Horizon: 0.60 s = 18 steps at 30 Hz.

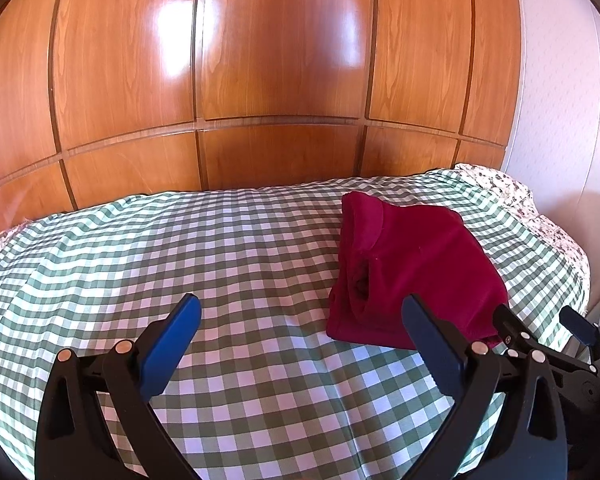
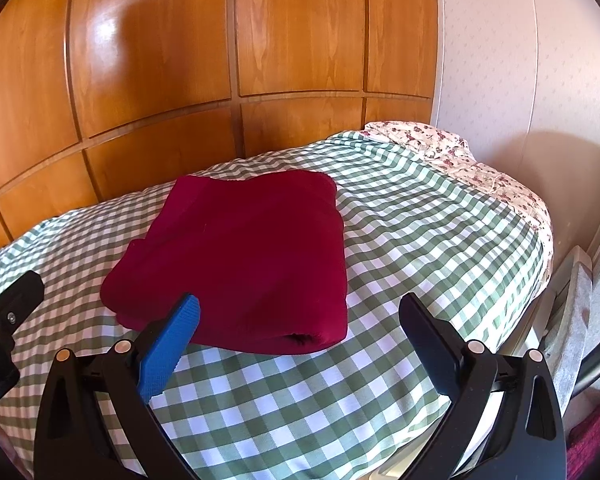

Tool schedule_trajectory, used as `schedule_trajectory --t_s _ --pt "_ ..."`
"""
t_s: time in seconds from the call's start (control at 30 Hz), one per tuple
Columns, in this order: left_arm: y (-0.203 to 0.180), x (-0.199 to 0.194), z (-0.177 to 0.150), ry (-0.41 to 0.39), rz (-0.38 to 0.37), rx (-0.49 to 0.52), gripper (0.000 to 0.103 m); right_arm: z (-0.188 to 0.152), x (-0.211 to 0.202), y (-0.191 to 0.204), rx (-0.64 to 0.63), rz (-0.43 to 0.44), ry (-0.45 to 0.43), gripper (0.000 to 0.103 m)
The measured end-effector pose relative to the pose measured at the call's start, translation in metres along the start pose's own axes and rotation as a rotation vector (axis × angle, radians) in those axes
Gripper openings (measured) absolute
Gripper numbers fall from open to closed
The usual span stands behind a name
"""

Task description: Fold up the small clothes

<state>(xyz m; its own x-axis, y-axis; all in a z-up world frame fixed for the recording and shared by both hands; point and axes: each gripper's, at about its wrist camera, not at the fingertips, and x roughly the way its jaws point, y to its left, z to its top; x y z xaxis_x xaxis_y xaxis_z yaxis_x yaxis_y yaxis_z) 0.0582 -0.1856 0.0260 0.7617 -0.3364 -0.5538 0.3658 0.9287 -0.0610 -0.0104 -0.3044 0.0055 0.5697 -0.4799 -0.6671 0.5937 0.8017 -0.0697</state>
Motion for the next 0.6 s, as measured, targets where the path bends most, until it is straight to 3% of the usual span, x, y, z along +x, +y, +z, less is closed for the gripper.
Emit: schedule_trajectory --t_s 0.17,0.6 --pt "0.0 -0.002 0.0 -0.022 -0.002 0.014 0.098 -0.002 0.003 0.002 -0.006 0.005 0.012 0.099" --pt "0.01 0.009 -0.003 0.025 0.022 -0.04 0.1 -0.005 0.007 0.001 -0.004 0.013 0.027 0.099"
